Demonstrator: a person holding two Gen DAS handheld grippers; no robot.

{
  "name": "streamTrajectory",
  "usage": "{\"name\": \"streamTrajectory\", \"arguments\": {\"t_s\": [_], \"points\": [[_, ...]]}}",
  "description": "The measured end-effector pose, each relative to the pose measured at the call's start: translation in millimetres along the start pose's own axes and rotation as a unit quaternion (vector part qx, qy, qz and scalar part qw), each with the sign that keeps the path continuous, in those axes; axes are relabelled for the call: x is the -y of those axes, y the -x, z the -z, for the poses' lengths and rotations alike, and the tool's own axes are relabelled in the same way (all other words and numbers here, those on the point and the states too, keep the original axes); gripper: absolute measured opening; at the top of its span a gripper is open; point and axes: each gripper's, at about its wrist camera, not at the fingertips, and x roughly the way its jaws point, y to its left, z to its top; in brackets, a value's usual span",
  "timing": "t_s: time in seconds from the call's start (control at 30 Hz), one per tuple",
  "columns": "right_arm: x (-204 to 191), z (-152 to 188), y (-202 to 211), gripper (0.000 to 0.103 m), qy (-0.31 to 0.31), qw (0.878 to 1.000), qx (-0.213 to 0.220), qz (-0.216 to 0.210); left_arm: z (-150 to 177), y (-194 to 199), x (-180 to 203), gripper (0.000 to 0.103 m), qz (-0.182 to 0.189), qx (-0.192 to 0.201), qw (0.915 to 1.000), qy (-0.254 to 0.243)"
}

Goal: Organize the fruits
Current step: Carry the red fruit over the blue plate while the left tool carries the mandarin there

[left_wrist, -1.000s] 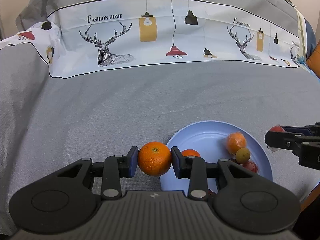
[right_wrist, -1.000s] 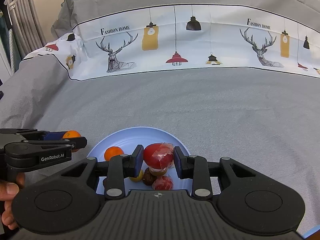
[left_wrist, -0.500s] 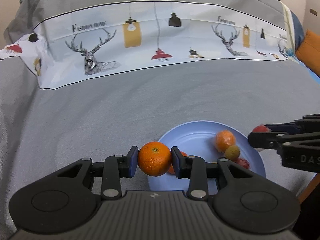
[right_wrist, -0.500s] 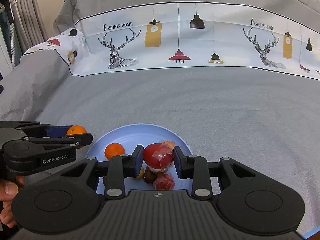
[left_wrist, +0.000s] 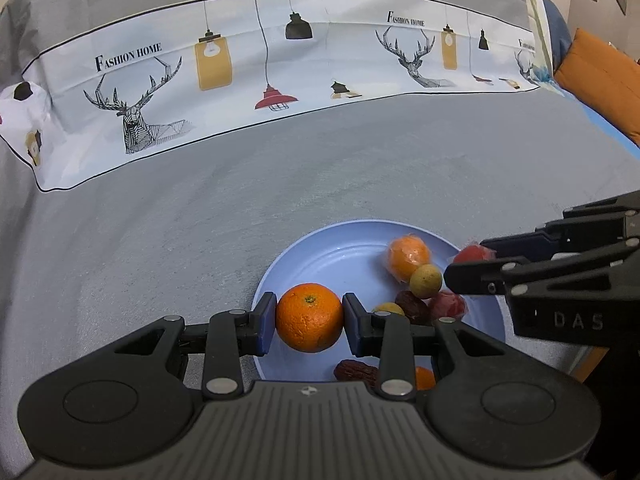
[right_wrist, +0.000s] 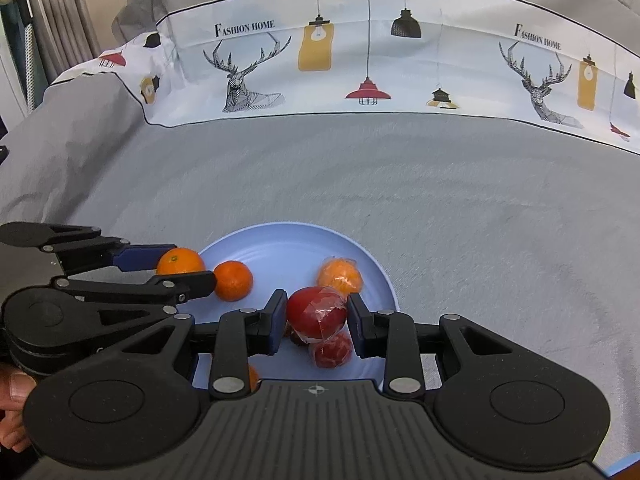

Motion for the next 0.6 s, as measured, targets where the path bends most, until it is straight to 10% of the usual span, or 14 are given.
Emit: {"name": "streamTrajectory", "arguments": {"t_s": [0.6], "points": [[-4.1,2.3,-4.2,0.034,0.016,1.0,-0.014,-0.003,-0.9,0.1,-1.6,0.039,0.002,0.003,1.0,0.004]]}}
